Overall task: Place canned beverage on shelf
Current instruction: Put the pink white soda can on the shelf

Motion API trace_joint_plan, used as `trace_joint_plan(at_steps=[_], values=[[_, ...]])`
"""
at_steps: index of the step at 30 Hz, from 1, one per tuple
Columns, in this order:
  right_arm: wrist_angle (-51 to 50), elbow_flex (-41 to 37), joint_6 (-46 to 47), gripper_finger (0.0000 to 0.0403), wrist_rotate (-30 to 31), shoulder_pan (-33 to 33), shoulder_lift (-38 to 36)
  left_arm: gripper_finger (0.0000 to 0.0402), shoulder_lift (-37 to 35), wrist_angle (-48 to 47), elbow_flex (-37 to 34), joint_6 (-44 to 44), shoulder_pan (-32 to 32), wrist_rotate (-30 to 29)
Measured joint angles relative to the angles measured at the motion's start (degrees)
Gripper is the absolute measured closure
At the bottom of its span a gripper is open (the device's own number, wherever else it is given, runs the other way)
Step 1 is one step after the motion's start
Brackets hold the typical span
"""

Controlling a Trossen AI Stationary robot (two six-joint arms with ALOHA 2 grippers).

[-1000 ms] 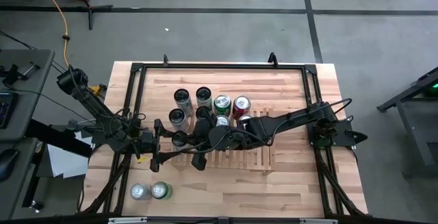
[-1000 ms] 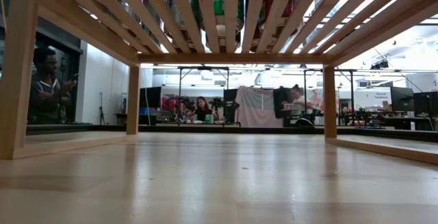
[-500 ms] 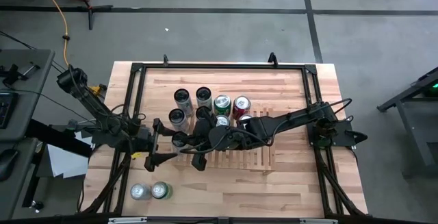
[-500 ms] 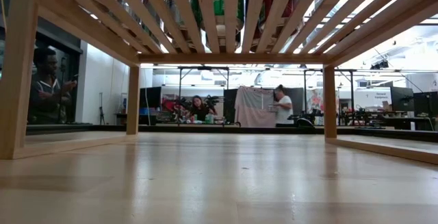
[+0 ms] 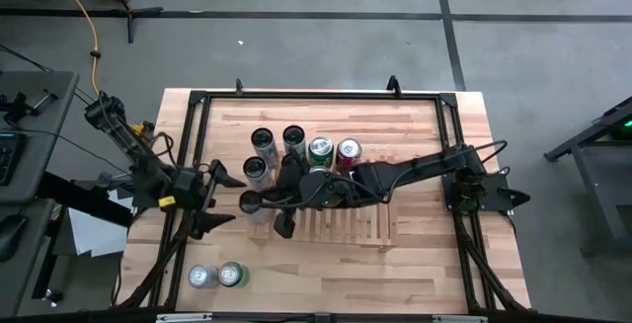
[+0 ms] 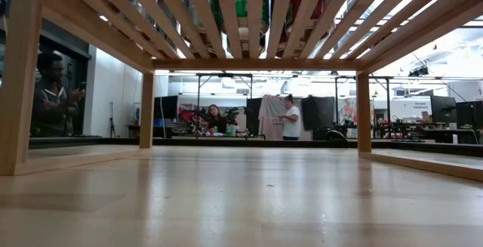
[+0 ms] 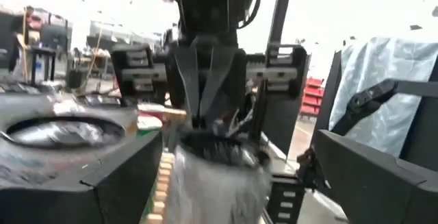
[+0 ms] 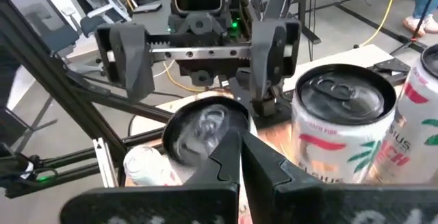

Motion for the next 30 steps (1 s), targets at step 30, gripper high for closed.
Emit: trace_joint_plan(at_steps=[30], values=[[-4.25,0.00,-9.00,0.0403,-0.78,-1.05,-12.35,0.0028,-7.20,-0.08,0.04,-4.60,0.00,-1.46]])
